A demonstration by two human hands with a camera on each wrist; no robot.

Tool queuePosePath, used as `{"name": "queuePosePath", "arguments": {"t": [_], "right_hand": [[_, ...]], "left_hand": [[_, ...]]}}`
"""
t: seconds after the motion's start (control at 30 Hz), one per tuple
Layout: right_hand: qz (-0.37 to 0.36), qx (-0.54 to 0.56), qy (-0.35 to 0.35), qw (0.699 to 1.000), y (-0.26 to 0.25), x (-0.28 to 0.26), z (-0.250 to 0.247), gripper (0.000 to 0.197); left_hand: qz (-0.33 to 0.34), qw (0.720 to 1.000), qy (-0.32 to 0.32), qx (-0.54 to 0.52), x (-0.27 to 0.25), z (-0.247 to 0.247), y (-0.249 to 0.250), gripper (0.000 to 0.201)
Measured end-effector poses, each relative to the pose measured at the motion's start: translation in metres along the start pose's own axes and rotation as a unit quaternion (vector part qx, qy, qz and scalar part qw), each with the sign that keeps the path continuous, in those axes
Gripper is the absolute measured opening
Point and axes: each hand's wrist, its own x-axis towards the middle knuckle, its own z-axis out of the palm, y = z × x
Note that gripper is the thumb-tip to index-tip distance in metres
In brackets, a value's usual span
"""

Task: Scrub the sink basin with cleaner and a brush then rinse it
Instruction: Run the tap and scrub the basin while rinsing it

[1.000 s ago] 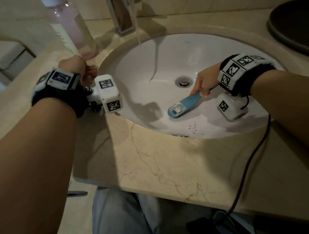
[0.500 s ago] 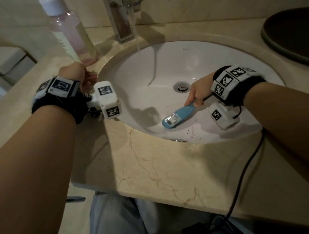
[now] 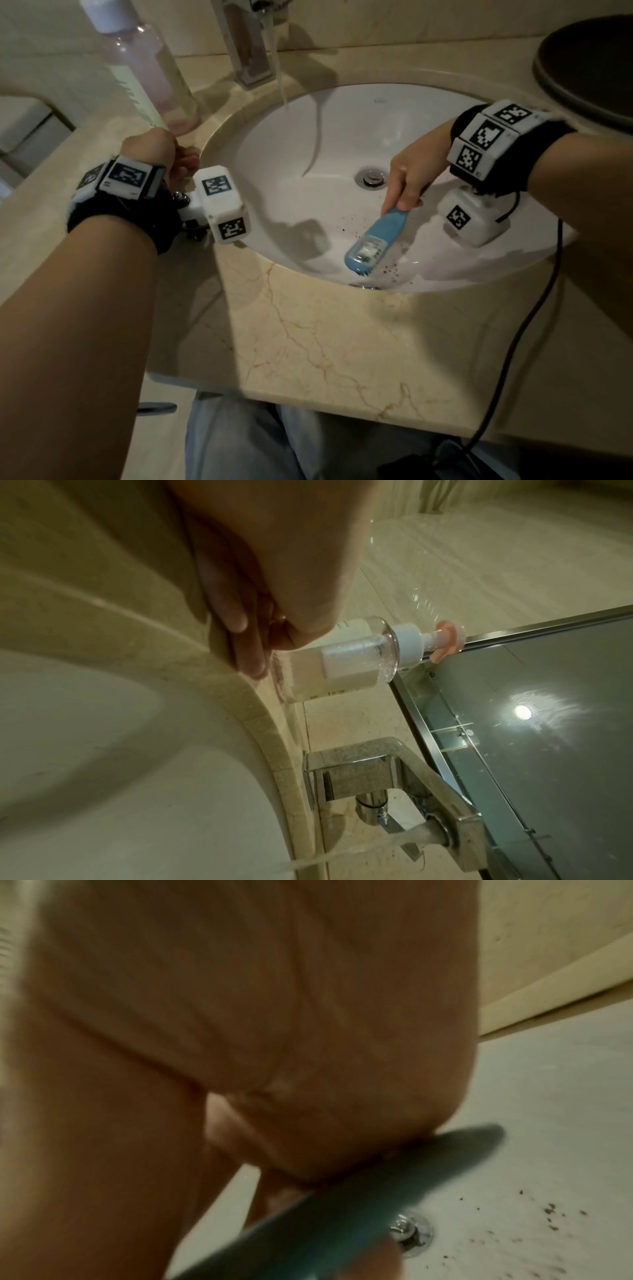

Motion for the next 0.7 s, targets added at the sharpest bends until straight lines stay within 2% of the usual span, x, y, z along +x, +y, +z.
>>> {"name": "queuePosePath", "arguments": {"t": [0.1, 0.13, 0.23, 0.4, 0.57, 0.63, 0.7], "right_hand": [[0.048, 0.048, -0.137, 0.988, 0.002, 0.001, 0.001, 0.033], [0.063, 0.036, -0.152, 0.986, 0.002, 0.002, 0.002, 0.036], [0.103, -0.023, -0.101, 0.989, 0.006, 0.008, 0.005, 0.045], [0.132, -0.063, 0.024, 0.989, 0.021, 0.015, 0.005, 0.035], [0.072, -0.006, 0.191, 0.979, 0.031, 0.020, 0.002, 0.033], [0.058, 0.001, 0.161, 0.985, 0.033, 0.015, -0.001, 0.034], [0.059, 0.025, 0.064, 0.996, 0.033, 0.009, -0.001, 0.037]], "left_hand": [[0.004, 1.000, 0.000, -0.012, 0.002, 0.000, -0.001, 0.029], [0.003, 1.000, -0.002, -0.018, 0.004, -0.001, -0.001, 0.029], [-0.001, 0.999, -0.009, -0.032, 0.007, -0.002, -0.002, 0.028], [0.001, 0.999, -0.019, -0.040, 0.007, 0.000, -0.002, 0.027], [-0.003, 0.997, -0.040, -0.060, 0.013, -0.001, -0.003, 0.027], [-0.008, 0.997, -0.044, -0.062, 0.017, -0.002, -0.004, 0.025], [-0.007, 0.997, -0.039, -0.061, 0.020, -0.003, -0.004, 0.023]]}}
